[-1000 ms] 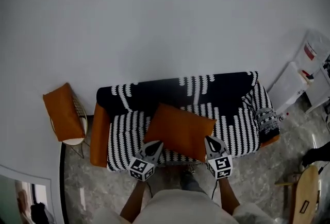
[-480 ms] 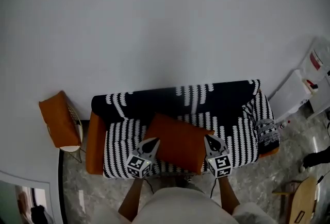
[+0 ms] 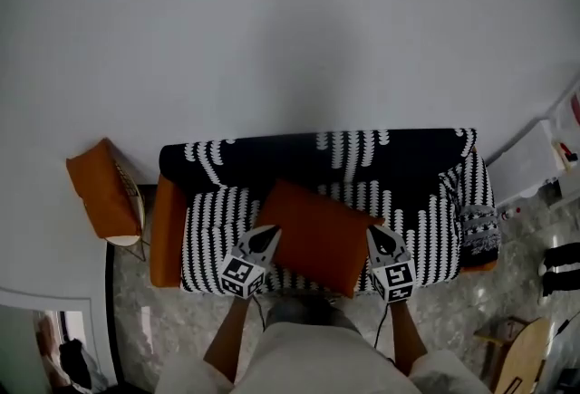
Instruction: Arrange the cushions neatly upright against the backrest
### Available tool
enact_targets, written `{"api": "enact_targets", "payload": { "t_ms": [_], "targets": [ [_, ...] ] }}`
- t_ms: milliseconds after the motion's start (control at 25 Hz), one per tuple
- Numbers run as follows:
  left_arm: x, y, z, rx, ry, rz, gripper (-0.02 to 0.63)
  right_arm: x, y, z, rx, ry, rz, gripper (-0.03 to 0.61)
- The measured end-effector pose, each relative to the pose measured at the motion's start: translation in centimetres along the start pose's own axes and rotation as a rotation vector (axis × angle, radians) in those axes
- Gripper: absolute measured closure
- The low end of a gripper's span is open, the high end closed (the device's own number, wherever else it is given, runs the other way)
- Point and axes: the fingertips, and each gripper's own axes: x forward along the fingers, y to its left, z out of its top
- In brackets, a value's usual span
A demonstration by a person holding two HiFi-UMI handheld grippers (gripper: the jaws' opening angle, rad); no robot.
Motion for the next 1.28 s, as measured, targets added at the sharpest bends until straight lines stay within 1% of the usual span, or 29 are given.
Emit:
{"api": "enact_targets", "payload": {
  "t_ms": [160, 440, 600, 800, 1120, 1280],
  "targets": [
    [0.7, 1.1, -1.0, -0.026, 0.026, -0.003, 0.583, 1.5, -0.2, -0.3, 0.036, -0.002, -0.001, 0.549],
    [1.9, 3.5, -1.9, -0.054, 0.048, -0.031, 0.583, 4.1, 0.1, 0.0, 0.055, 0.014, -0.024, 0.549],
    [2.4, 4.7, -3.4, -0.083, 0.071, -0.046, 0.583, 5.1, -0.1, -1.4, 0.057, 0.05, -0.038, 0.549],
    [2.8, 5.9, -6.5, -0.123, 0.107, -0.046, 0.583, 5.8, 0.2, -4.8, 0.083, 0.119, -0.042, 0.549],
    [3.4, 8.0, -12.5, -0.188, 0.175, -0.024, 0.583, 7.0, 0.8, -12.8, 0.139, 0.252, -0.033, 0.549],
    [4.1, 9.0, -15.4, -0.219, 0.205, -0.012, 0.583, 7.7, 0.6, -15.9, 0.157, 0.301, -0.028, 0.549]
  ]
}}
